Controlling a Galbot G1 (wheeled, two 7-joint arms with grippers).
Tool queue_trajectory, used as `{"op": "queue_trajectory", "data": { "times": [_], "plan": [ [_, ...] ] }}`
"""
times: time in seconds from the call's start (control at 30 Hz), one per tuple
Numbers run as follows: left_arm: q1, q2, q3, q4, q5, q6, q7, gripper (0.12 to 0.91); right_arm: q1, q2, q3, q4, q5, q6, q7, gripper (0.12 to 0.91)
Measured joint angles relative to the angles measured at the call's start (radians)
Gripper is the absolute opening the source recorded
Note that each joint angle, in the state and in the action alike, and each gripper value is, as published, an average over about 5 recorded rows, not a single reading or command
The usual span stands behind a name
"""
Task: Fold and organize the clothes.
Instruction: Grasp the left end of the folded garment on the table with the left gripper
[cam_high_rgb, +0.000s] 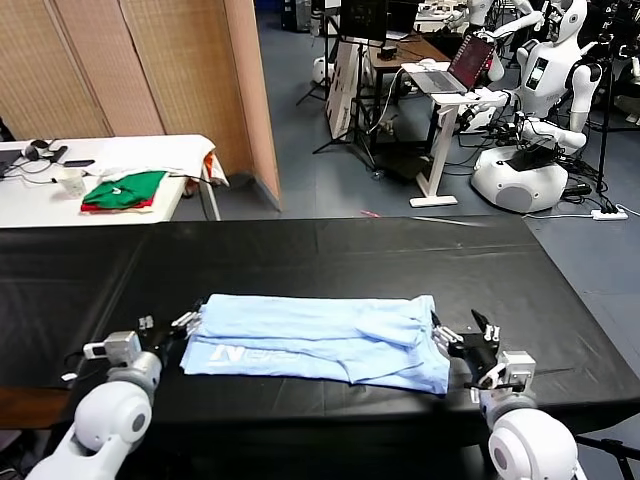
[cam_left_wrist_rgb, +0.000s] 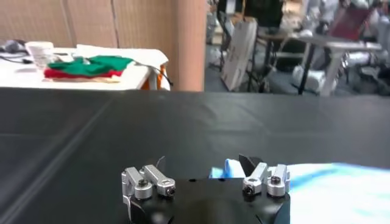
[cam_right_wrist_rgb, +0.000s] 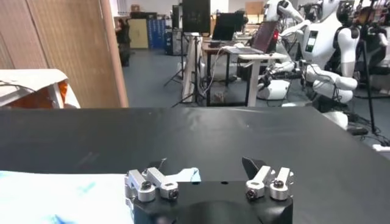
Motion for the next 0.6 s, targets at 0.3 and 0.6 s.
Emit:
{"op": "queue_trajectory", "data": {
  "times": [0.3, 0.6],
  "plan": [
    [0.073, -0.029, -0.023, -0.042, -0.072, 0.002, 0.031, 0.907, 0.004, -0.019, 0.005, -0.011, 0.0, -0.012, -0.001, 0.907],
    [0.097, -0.086, -0.017, -0.03, -0.035, -0.008, 0.059, 0.907, -0.01, -0.024, 0.016, 0.001, 0.001, -0.013, -0.001, 0.907]
  ]
}}
